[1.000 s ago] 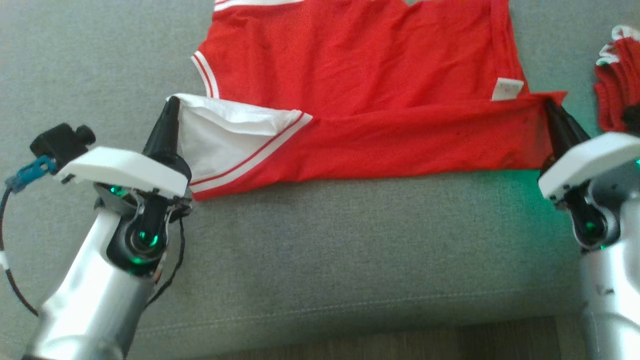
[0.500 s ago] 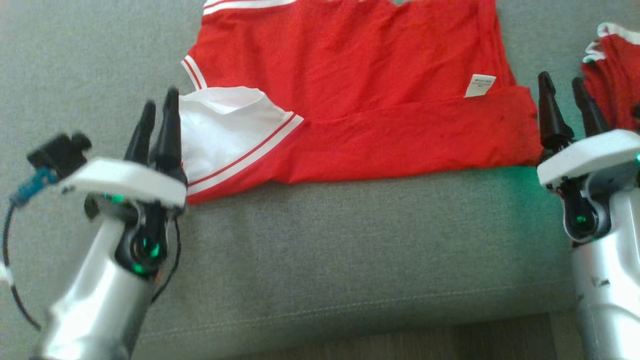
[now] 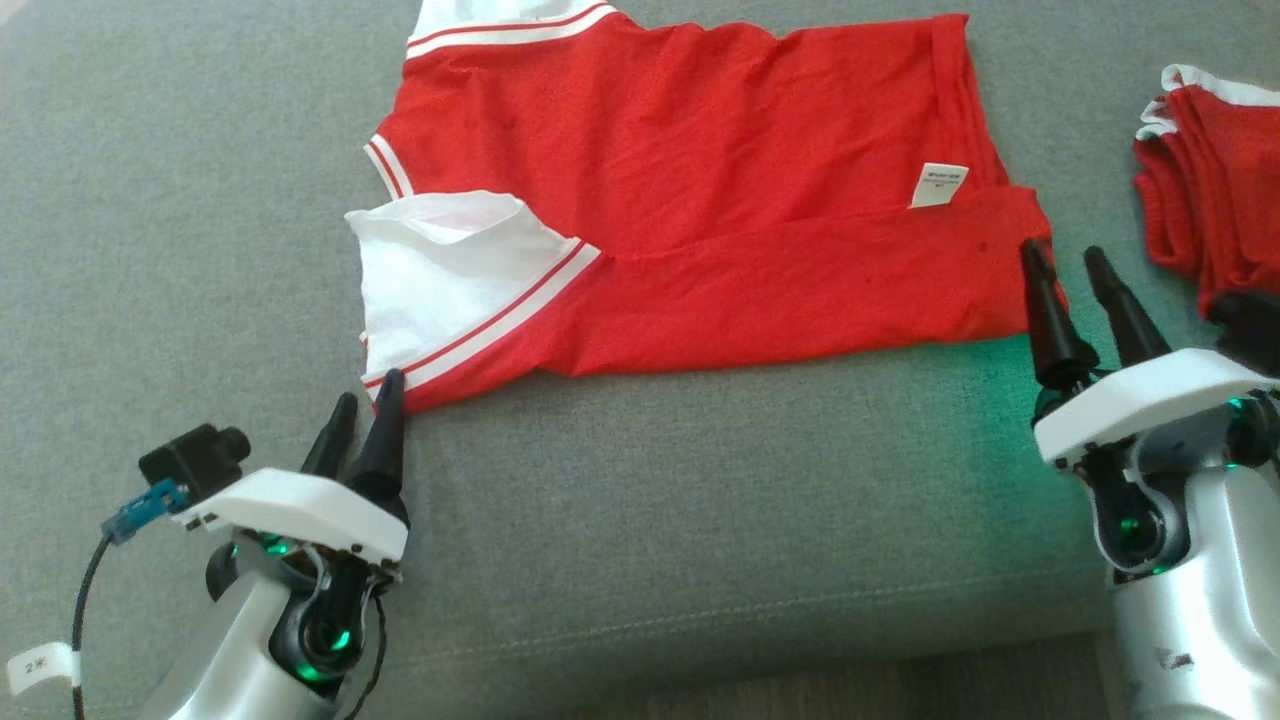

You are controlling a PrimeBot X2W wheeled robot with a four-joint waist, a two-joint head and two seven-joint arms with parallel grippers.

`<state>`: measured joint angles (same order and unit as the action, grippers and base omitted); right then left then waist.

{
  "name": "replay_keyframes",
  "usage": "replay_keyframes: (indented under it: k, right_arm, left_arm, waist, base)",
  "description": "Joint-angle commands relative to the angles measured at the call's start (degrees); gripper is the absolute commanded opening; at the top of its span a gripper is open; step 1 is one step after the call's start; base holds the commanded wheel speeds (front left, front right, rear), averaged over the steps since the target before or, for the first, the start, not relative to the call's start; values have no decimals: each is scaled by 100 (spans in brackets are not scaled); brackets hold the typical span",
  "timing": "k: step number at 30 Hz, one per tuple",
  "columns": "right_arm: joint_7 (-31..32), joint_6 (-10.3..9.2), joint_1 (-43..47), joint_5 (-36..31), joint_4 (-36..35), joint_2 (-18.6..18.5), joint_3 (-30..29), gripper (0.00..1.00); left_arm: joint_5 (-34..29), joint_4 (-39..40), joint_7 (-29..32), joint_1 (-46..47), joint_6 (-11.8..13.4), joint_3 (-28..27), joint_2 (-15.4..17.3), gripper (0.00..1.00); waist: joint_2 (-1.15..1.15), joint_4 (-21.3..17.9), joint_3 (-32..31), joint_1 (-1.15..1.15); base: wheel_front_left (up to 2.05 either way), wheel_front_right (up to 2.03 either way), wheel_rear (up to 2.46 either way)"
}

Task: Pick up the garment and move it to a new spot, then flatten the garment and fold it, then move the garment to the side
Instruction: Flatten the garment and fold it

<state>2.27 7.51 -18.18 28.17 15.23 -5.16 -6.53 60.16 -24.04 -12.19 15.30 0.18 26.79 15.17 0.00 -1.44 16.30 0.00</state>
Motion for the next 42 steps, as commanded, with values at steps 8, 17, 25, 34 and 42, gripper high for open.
replay_keyframes:
  k: [8, 17, 25, 34, 42]
  right_arm:
    - [295, -2, -26, -375, -61, 184, 78, 100]
    - [230, -2, -200, -1328, 479, 226, -347, 100]
    - [280, -2, -351, -1188, 1201, 227, -343, 0]
    - [284, -2, -149, -1087, 811, 227, -433, 0]
    - [966, -2, 572, -787, -250, -129, -428, 0]
  left_arm:
    - [35, -494, 230, 467, -214, -13, -64, 100]
    - [-489, -1111, 169, 821, -316, 467, -155, 0]
    - [-1170, -1027, -210, 928, -279, 594, 56, 0]
    - [-1366, -605, -246, 774, -243, 482, 382, 0]
    - [-1303, 360, 330, 274, -90, 563, 915, 0]
  waist:
    - [0, -16, 84, 0]
    - [0, 88, 176, 0]
    - [0, 215, 100, 0]
    - [0, 129, 30, 0]
    - [0, 95, -45, 0]
  base:
    - [0, 0, 0]
    - [0, 0, 0]
    - [0, 0, 0]
    - [0, 0, 0]
    - [0, 0, 0]
